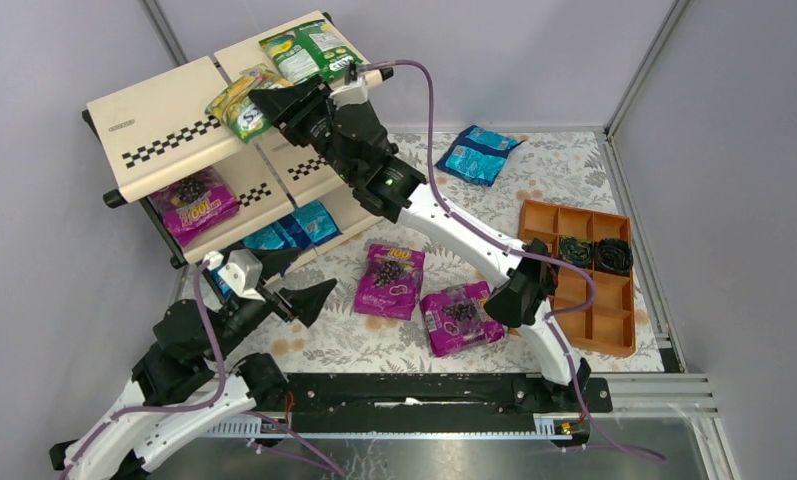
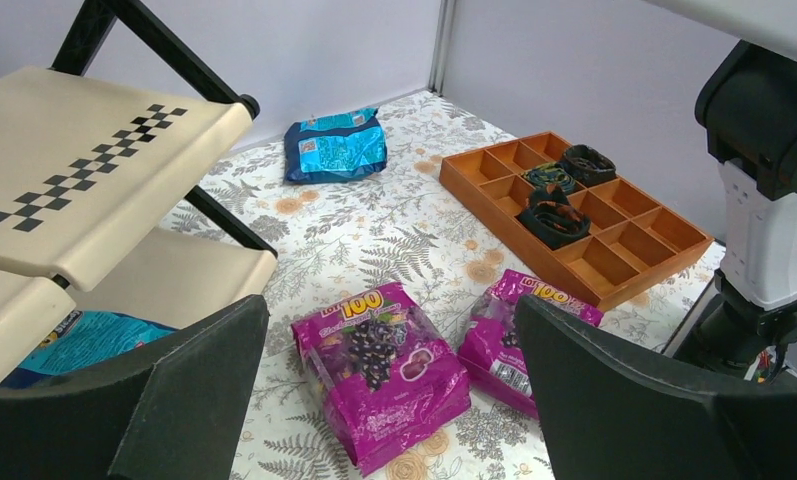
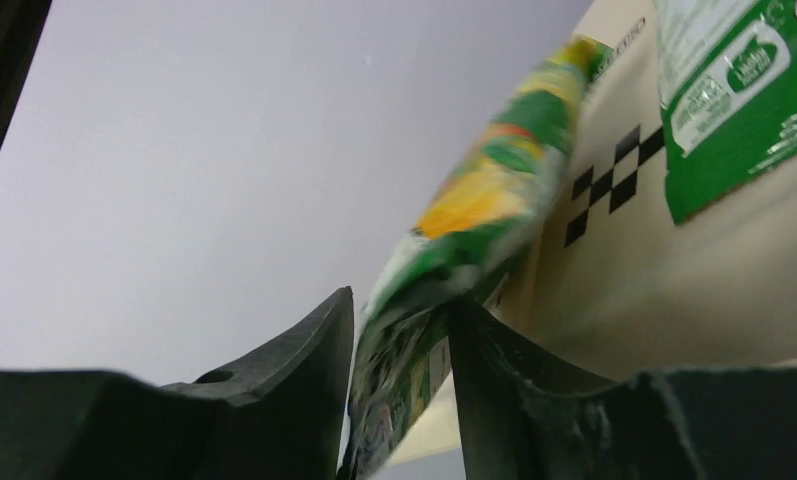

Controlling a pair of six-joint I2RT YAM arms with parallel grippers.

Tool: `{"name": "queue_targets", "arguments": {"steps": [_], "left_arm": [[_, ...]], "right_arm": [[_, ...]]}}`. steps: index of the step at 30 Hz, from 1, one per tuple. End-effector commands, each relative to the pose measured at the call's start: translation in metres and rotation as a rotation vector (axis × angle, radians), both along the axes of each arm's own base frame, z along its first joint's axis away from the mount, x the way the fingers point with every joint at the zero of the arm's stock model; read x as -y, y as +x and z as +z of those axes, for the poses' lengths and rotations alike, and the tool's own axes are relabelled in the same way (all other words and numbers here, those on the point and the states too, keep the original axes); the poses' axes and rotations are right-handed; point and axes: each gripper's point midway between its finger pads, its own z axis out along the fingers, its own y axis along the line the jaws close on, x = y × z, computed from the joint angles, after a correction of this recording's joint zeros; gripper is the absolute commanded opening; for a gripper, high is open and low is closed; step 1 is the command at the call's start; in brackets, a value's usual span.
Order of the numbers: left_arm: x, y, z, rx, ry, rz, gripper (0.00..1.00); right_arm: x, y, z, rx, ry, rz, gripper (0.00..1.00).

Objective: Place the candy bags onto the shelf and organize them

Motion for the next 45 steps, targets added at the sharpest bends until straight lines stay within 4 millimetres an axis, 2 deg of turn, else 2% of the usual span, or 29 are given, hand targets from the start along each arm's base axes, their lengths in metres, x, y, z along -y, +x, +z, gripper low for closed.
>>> {"name": "queue_targets", "arguments": {"steps": [1, 5, 8, 17, 20, 24, 26, 30, 32, 35, 39, 41, 43, 45], "left_arm": [[0.002, 0.007, 0.003, -0.001, -0.015, 0.026, 0.99], [0.004, 0.006, 0.005, -0.003, -0.018, 0.017, 0.99], [0.006, 0.003, 0.016, -0.01, -0.031, -0.001, 0.99], [0.009, -0.013, 0.083, -0.017, -0.074, -0.082, 0.99], [0.007, -0.011, 0.1, -0.052, -0.089, -0.063, 0.99], [0.007, -0.001, 0.114, -0.128, -0.1, -0.007, 0.99], [0.013, 0.006, 0.116, -0.165, -0.076, 0.011, 0.99], [0.01, 0.028, 0.136, -0.198, -0.055, 0.129, 0.98], [0.008, 0.043, 0.147, -0.196, -0.021, 0.205, 0.97], [0.002, 0.062, 0.176, -0.165, 0.01, 0.307, 0.93], [-0.007, 0.086, 0.207, -0.08, 0.042, 0.442, 0.85], [-0.011, 0.099, 0.213, -0.042, 0.076, 0.518, 0.82], [-0.015, 0.111, 0.216, -0.021, 0.124, 0.6, 0.77], [-0.022, 0.121, 0.216, -0.015, 0.171, 0.685, 0.76]], "right_arm": [[0.027, -0.008, 0.056, 0.072, 0.087, -0.073, 0.52], [0.034, -0.009, 0.05, 0.064, 0.023, -0.094, 0.65], [0.038, -0.013, 0.048, 0.07, -0.032, -0.096, 0.71], [0.037, -0.036, 0.031, 0.087, -0.155, 0.012, 0.88], [0.04, -0.043, 0.023, 0.086, -0.203, 0.036, 0.97], [0.058, -0.054, 0.021, 0.111, -0.248, 0.035, 1.0], [0.07, -0.057, 0.019, 0.126, -0.275, 0.018, 1.0], [0.109, -0.063, 0.013, 0.159, -0.322, -0.04, 1.0], [0.134, -0.059, 0.0, 0.157, -0.357, -0.074, 1.0], [0.174, -0.052, -0.027, 0.136, -0.391, -0.093, 1.0], [0.224, -0.055, -0.077, 0.096, -0.494, -0.149, 1.0], [0.245, -0.061, -0.094, 0.089, -0.548, -0.183, 1.0], [0.262, -0.068, -0.104, 0.092, -0.584, -0.21, 1.0], [0.275, -0.075, -0.11, 0.102, -0.611, -0.229, 1.0]]}}
